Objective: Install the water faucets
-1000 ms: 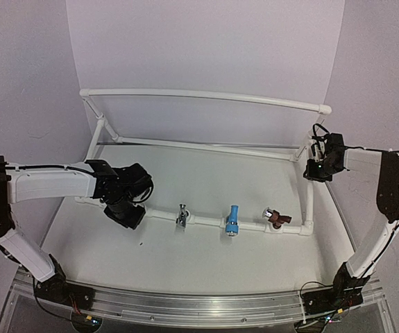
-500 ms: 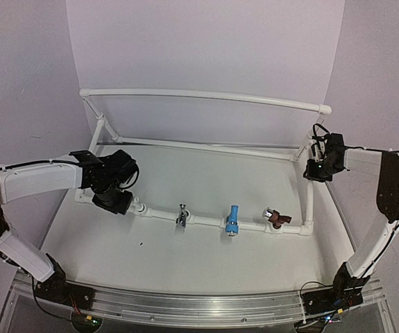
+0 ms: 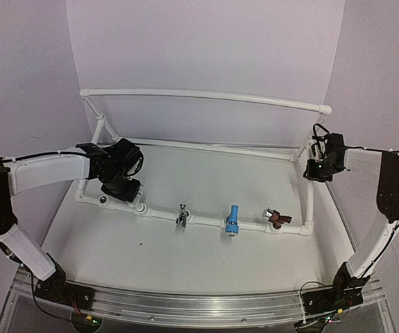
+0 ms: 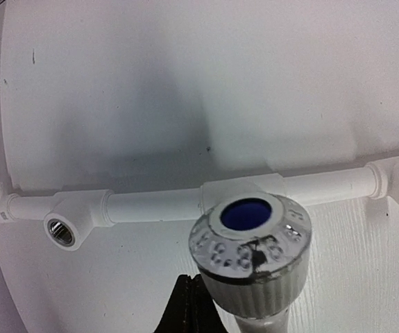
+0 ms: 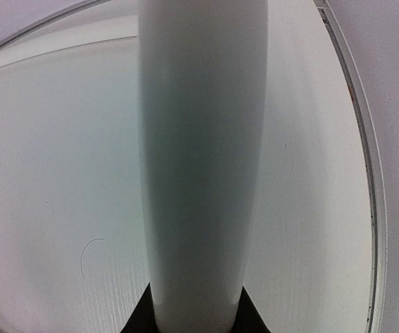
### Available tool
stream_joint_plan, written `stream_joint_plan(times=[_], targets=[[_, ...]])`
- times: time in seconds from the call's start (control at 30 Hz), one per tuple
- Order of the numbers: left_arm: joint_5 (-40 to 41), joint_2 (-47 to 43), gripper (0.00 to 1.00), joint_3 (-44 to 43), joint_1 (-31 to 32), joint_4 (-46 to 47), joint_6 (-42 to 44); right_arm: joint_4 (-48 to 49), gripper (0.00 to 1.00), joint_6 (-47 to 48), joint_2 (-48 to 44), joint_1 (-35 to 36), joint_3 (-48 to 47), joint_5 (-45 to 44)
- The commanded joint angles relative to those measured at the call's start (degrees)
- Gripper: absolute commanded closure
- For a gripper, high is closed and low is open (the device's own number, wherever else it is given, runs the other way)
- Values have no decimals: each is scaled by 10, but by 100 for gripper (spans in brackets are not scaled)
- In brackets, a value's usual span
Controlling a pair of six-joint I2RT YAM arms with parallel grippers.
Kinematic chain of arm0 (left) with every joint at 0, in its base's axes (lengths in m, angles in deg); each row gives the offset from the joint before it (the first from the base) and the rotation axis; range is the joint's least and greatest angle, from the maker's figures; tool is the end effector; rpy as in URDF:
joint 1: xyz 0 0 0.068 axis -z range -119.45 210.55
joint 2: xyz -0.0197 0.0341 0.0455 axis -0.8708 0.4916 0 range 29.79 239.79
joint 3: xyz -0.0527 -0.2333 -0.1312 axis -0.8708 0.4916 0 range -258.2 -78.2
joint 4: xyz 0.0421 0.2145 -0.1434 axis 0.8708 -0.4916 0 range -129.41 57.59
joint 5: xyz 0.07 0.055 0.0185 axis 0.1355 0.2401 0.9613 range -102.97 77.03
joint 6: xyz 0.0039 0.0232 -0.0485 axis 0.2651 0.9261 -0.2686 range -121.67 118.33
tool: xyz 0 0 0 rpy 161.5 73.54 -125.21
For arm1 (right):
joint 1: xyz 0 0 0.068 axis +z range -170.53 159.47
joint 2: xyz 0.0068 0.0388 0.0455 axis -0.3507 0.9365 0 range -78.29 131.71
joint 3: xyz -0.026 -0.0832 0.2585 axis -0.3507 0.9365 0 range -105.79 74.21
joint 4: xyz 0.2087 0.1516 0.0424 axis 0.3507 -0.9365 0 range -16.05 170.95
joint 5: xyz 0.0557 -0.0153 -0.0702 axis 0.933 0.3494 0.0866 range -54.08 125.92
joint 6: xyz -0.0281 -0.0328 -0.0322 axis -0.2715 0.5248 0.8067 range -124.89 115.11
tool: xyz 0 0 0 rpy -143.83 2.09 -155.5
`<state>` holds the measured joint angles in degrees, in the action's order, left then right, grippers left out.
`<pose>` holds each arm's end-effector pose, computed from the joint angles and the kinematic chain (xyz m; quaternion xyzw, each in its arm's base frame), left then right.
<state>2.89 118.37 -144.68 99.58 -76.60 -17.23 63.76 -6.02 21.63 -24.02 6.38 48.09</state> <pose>0.2442 -0.1854 0.2417 0.1694 0.9548 0.0267 0.2427 0.3757 -0.0153 0.2118 0.0007 0.9330 0.0922 0.3480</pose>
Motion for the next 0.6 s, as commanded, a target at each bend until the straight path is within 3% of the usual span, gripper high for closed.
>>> stream_joint_plan(times=[0.0,0.2,0.57], targets=[[-34,21,100,-52,-2,46,29,-28,100,66,-4,-10,-7,-22],[-54,41,100,-87,3,45,57,-28,100,65,-1,-10,-5,-20],[-56,75,100,-103,67,15,72,-28,100,62,3,-10,-6,-17]])
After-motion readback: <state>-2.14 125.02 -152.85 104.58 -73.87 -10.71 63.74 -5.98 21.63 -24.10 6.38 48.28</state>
